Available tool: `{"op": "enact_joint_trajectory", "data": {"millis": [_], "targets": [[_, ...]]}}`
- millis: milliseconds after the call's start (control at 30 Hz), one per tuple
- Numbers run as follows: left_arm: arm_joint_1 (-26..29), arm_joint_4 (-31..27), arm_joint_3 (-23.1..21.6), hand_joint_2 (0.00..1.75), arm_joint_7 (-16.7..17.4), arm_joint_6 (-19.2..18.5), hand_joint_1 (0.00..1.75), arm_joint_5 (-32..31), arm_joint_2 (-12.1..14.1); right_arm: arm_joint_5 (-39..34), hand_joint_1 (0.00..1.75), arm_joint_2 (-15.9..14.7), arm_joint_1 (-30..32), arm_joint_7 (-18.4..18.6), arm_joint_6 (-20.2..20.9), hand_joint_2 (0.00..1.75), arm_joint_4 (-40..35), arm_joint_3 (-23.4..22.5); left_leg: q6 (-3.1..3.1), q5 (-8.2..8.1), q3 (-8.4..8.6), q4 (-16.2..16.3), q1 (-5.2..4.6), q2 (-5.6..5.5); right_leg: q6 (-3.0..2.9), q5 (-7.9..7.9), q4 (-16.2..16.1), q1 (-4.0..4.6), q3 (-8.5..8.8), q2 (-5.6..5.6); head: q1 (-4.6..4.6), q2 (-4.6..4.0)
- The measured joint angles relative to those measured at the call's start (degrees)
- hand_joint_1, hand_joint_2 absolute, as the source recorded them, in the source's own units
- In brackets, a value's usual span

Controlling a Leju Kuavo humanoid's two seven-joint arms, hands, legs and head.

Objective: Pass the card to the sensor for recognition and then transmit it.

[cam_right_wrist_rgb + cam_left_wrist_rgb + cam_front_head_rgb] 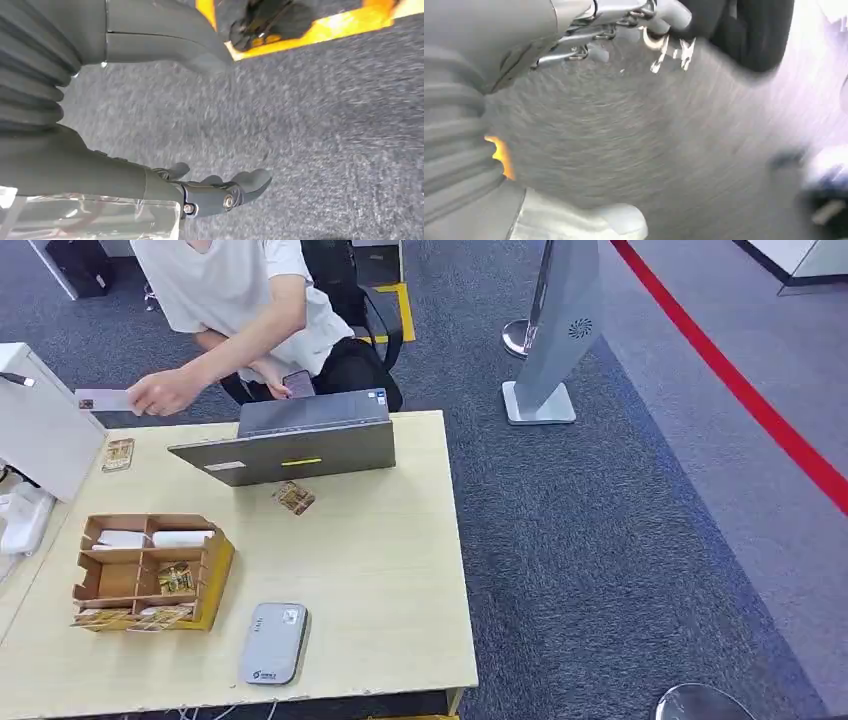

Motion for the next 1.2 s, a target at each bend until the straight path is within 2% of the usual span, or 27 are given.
{"op": "enact_joint_trajectory", "data": {"millis": [133, 167, 233, 267, 400, 533, 567, 600, 667, 700, 767, 833, 900, 1033, 1133, 1200], "targets": [[1.57, -12.62, -0.76, 1.75, -0.98, -0.53, 0.0, -0.08, -0.5, 0.72, 0.0, 0.28, 0.14, -0.59, -0.46, 1.75, -0.33, -0.96, -0.02, -0.01, -0.05, 0.03, 0.14, -0.04, -0.02, 0.0, -0.01, 0.17, 0.04, -0.04, 0.18, 0.02], [1.36, -16.13, -0.59, 1.75, -1.16, -2.24, 0.0, -1.11, -0.55, 1.16, 0.0, 0.31, 0.21, -0.68, -0.48, 1.75, -0.35, -1.0, -0.02, -0.01, -0.06, 0.02, 0.14, -0.07, -0.02, 0.0, 0.0, 0.14, 0.04, -0.08, 0.17, 0.0], [-0.45, -21.42, 1.71, 1.75, -1.24, -8.95, 0.0, -4.06, -0.52, 3.3, 0.0, 0.44, 0.08, -0.81, -0.35, 1.75, -0.31, -1.46, -0.07, 0.02, -0.06, 0.01, 0.12, -0.06, -0.05, 0.02, 0.01, 0.14, 0.08, -0.07, 0.09, 0.0], [-1.3, -23.56, 3.02, 1.75, -1.24, -10.98, 0.0, -5.59, -0.52, 4.29, 0.0, 0.48, -0.15, -1.18, -0.17, 1.75, -0.24, -1.9, -0.09, 0.03, -0.04, 0.01, 0.17, -0.01, -0.12, 0.07, 0.01, 0.21, 0.09, -0.04, 0.13, 0.0], [-2.71, -29.7, 6.62, 1.75, -1.29, -12.0, 0.0, -8.36, -0.48, 5.68, 0.0, 0.57, -0.59, -1.92, 0.15, 1.75, 0.13, -3.41, -0.13, 0.06, 0.01, 0.0, 0.16, 0.16, -0.26, 0.16, 0.03, 0.23, 0.02, 0.1, 0.02, 0.0], [-2.79, -33.48, 7.84, 1.75, -1.29, -12.55, 0.0, -9.38, -0.46, 6.29, 0.0, 0.74, -0.8, -2.14, 0.35, 1.75, 0.39, -4.04, -0.13, 0.05, -0.03, 0.01, 0.17, 0.11, -0.23, 0.13, 0.03, 0.24, -0.02, 0.07, -0.02, 0.0], [-2.73, -35.77, 7.89, 1.75, -1.29, -11.93, 0.0, -10.03, -0.42, 7.37, 0.0, 0.76, -0.85, -2.19, 0.68, 1.75, 0.44, -4.15, -0.13, 0.05, -0.05, 0.01, 0.22, 0.11, -0.23, 0.13, 0.02, 0.27, -0.03, 0.07, 0.04, 0.0], [-2.18, -38.64, 7.49, 1.75, -1.29, -9.72, 0.0, -11.54, -0.42, 9.4, 0.0, 0.76, -1.1, -2.62, 1.53, 1.75, 0.59, -4.66, -0.13, 0.05, -0.04, 0.02, 0.22, 0.13, -0.24, 0.14, 0.01, 0.3, -0.05, 0.08, 0.07, 0.0], [0.67, -47.83, 3.31, 1.75, -1.35, -2.87, 0.0, -17.47, -0.57, 14.41, 0.0, 0.76, -2.01, -3.72, 3.3, 1.75, 1.25, -6.6, -0.13, 0.04, -0.01, 0.04, 0.21, 0.31, -0.24, 0.16, 0.0, 0.28, -0.12, 0.22, 0.0, 0.0], [1.74, -52.09, 0.33, 1.75, -1.4, -1.33, 0.0, -20.64, -0.63, 16.16, 0.0, 0.79, -2.34, -3.93, 3.83, 1.75, 1.51, -7.61, -0.11, 0.05, -0.01, 0.04, 0.16, 0.26, -0.22, 0.15, 0.0, 0.17, -0.13, 0.18, 0.0, 0.02], [2.06, -56.44, -3.07, 1.75, -1.4, -0.94, 0.0, -24.44, -0.68, 17.71, 0.0, 0.81, -2.59, -4.2, 4.35, 1.75, 1.82, -8.55, -0.06, 0.09, -0.05, 0.04, 0.15, 0.08, -0.17, 0.14, 0.0, 0.14, -0.08, 0.06, -0.04, 0.02], [2.64, -64.26, -9.89, 1.75, -1.4, -0.63, 0.0, -30.99, -0.3, 19.32, 0.0, 0.85, -3.49, -4.41, 4.72, 1.75, 2.43, -10.23, -0.02, 0.07, -0.05, 0.04, 0.13, 0.06, -0.12, 0.18, -0.01, 0.12, -0.06, 0.02, 0.15, 0.02], [2.78, -68.68, -15.33, 1.75, -1.4, -0.37, 0.0, -32.99, 1.94, 20.0, 0.0, 0.9, -3.88, -4.39, 4.7, 1.75, 3.08, -11.54, -0.03, 0.07, -0.02, 0.03, 0.09, 0.17, -0.18, 0.22, 0.0, 0.12, 0.02, 0.15, 0.11, 0.0], [3.23, -70.96, -19.48, 1.75, -1.2, -1.1, 0.0, -34.22, 6.47, 19.43, 0.0, 1.03, -3.86, -3.23, 4.57, 1.75, 3.74, -12.24, -0.06, 0.09, -0.01, 0.02, 0.1, 0.16, -0.2, 0.21, 0.01, 0.14, 0.03, 0.13, 0.09, 0.0], [3.54, -68.37, -19.91, 1.75, -0.76, -3.04, 0.0, -42.71, 9.45, 18.82, 0.0, 1.09, -3.82, -1.72, 4.35, 1.75, 3.91, -12.24, -0.08, 0.1, 0.01, 0.01, 0.12, 0.12, -0.24, 0.15, 0.02, 0.16, -0.08, 0.09, 0.04, 0.02], [2.02, -65.6, -19.96, 1.75, 1.3, -3.8, 0.0, -48.94, 11.39, 19.08, 0.0, 1.14, -3.88, -1.4, 4.37, 1.75, 3.93, -12.24, -0.11, 0.12, 0.0, -0.01, 0.14, 0.1, -0.25, 0.15, 0.02, 0.17, -0.07, 0.07, 0.07, 0.0]]}}
